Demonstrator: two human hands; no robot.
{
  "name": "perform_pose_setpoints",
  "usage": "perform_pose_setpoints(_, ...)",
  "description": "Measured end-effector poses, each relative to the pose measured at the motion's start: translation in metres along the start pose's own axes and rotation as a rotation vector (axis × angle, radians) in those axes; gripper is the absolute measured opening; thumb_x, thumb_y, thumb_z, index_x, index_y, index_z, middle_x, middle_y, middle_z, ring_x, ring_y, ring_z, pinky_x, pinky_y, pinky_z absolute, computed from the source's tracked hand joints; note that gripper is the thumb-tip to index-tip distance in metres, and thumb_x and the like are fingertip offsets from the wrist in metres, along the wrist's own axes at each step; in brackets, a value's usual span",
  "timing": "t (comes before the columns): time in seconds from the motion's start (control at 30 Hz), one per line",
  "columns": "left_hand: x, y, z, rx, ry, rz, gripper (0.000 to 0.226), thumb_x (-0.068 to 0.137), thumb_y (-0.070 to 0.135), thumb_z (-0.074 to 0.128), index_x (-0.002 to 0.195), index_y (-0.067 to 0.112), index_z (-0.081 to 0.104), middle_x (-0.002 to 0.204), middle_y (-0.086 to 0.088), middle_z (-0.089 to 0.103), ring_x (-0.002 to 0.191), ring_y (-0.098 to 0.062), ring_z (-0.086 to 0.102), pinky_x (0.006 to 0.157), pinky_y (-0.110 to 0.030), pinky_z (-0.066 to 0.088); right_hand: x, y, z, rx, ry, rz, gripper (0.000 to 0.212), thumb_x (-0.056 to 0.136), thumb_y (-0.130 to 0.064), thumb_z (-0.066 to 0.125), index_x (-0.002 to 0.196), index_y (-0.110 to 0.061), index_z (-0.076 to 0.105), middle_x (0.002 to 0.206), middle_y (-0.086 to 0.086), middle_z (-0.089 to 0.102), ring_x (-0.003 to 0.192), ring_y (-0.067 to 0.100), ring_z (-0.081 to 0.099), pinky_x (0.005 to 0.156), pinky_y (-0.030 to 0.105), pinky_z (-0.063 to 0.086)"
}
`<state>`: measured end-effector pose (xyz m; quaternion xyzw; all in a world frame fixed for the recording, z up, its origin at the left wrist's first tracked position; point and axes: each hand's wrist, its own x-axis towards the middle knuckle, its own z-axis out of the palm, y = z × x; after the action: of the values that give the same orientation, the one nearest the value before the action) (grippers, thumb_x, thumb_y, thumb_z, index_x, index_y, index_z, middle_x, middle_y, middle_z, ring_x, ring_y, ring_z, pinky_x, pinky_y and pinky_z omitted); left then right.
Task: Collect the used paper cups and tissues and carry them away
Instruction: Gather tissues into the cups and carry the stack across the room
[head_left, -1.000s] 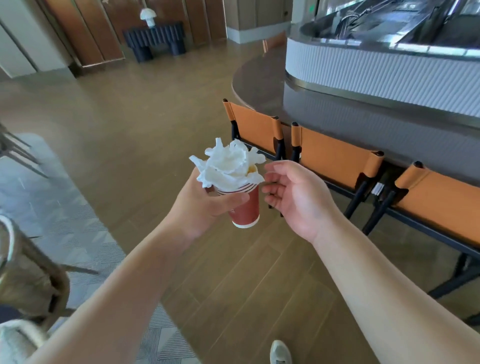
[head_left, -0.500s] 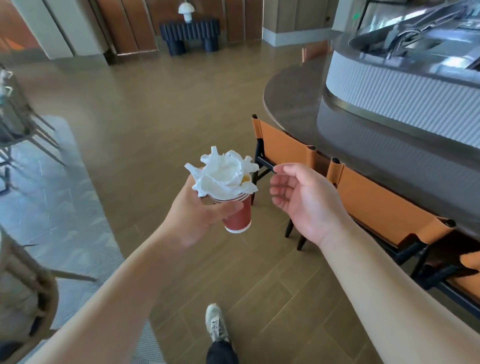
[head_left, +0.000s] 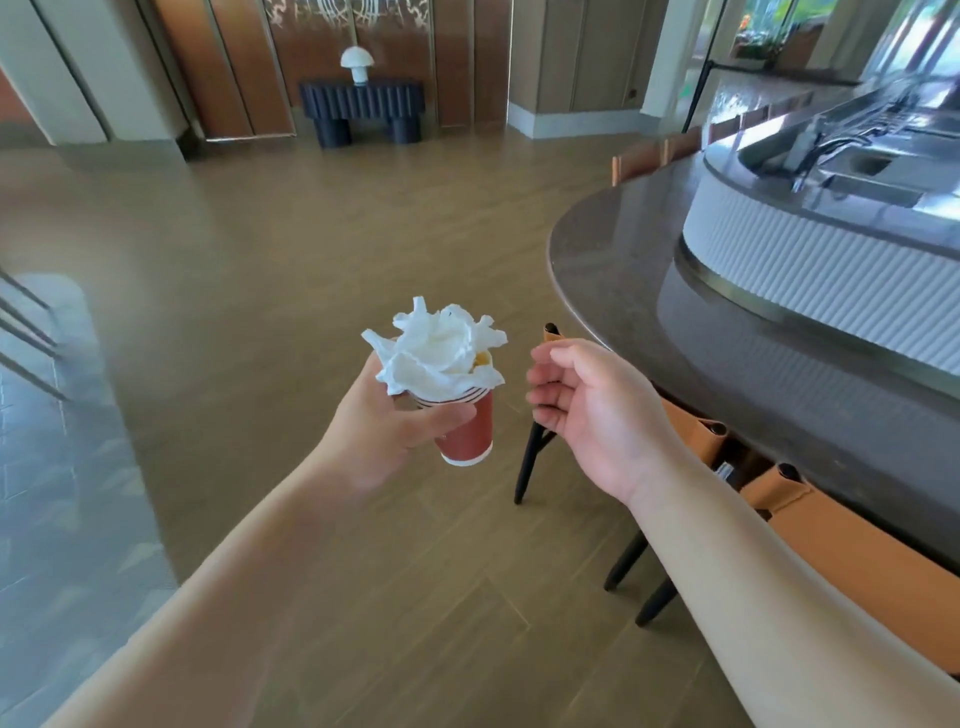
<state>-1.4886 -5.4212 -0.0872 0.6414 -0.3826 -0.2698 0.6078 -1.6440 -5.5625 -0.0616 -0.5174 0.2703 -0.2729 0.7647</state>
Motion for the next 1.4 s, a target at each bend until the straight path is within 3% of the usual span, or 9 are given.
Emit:
perform_pose_setpoints(0.17, 0.069, -0.008, -0.046, -0.013, 0.002, 0.015, 0.069, 0.073, 0.015, 0.084, 0.136, 0.015, 0.056, 0.12, -0.003, 0.073, 0.11, -0.021, 0.07, 0.08, -0.031, 0.056, 0.07, 0.004, 0.031, 0.01, -0.011, 0.026, 0.021, 0.094, -0.013, 0.047, 0.091, -0.011, 0.067, 0.073, 0.002, 0.066, 0.063, 0.015, 0.06, 0.062, 0.028, 0.048)
perform_pose_setpoints(0.33, 0.134, -0.03, -0.082, -0.01, 0.023, -0.018, 0.074, 0.072, 0.016, 0.086, 0.139, 0.019, 0.054, 0.126, -0.003, 0.072, 0.119, -0.025, 0.068, 0.09, -0.044, 0.058, 0.149, 0.006, 0.056, 0.017, -0.028, 0.022, 0.021, 0.094, -0.013, 0.047, 0.088, -0.012, 0.068, 0.071, 0.002, 0.065, 0.062, 0.015, 0.06, 0.06, 0.027, 0.047)
perform_pose_setpoints(0.47, 0.196, -0.053, -0.107, -0.005, 0.044, -0.037, 0.072, 0.072, 0.013, 0.085, 0.137, 0.017, 0.055, 0.122, -0.003, 0.073, 0.114, -0.023, 0.071, 0.084, -0.037, 0.058, 0.223, 0.012, 0.069, 0.02, -0.042, 0.041, 0.021, 0.093, -0.012, 0.048, 0.088, -0.012, 0.068, 0.071, 0.002, 0.065, 0.062, 0.014, 0.06, 0.061, 0.028, 0.047)
perform_pose_setpoints(0.6, 0.273, -0.073, -0.14, 0.007, 0.074, -0.053, 0.078, 0.069, 0.018, 0.087, 0.139, 0.013, 0.053, 0.125, -0.008, 0.071, 0.117, -0.028, 0.069, 0.089, -0.043, 0.058, 0.318, 0.015, 0.083, 0.036, -0.046, 0.042, 0.02, 0.094, -0.013, 0.048, 0.089, -0.011, 0.067, 0.073, 0.003, 0.065, 0.064, 0.015, 0.059, 0.061, 0.028, 0.046)
perform_pose_setpoints(0.97, 0.482, -0.079, -0.218, 0.001, 0.113, -0.031, 0.076, 0.074, 0.005, 0.082, 0.142, 0.006, 0.049, 0.133, -0.02, 0.065, 0.126, -0.042, 0.061, 0.101, -0.06, 0.051, 0.536, -0.022, 0.142, 0.02, -0.129, 0.079, 0.021, 0.093, -0.011, 0.045, 0.088, -0.011, 0.065, 0.07, 0.002, 0.063, 0.063, 0.016, 0.056, 0.062, 0.029, 0.043)
perform_pose_setpoints(1.13, 0.547, -0.082, -0.255, -0.002, 0.186, -0.014, 0.076, 0.072, 0.01, 0.084, 0.141, 0.012, 0.051, 0.13, -0.013, 0.068, 0.123, -0.034, 0.064, 0.098, -0.055, 0.054, 0.602, -0.031, 0.163, -0.012, -0.193, 0.038, 0.023, 0.093, -0.011, 0.045, 0.087, -0.011, 0.067, 0.072, 0.003, 0.065, 0.062, 0.015, 0.059, 0.06, 0.029, 0.045)
perform_pose_setpoints(1.4, 0.659, -0.134, -0.322, -0.02, 0.171, -0.062, 0.075, 0.071, 0.013, 0.085, 0.139, 0.02, 0.054, 0.129, -0.004, 0.07, 0.124, -0.027, 0.065, 0.102, -0.057, 0.053, 0.726, -0.01, 0.212, -0.04, -0.178, 0.042, 0.021, 0.091, -0.013, 0.047, 0.087, -0.012, 0.068, 0.073, 0.003, 0.065, 0.063, 0.015, 0.059, 0.06, 0.028, 0.046)
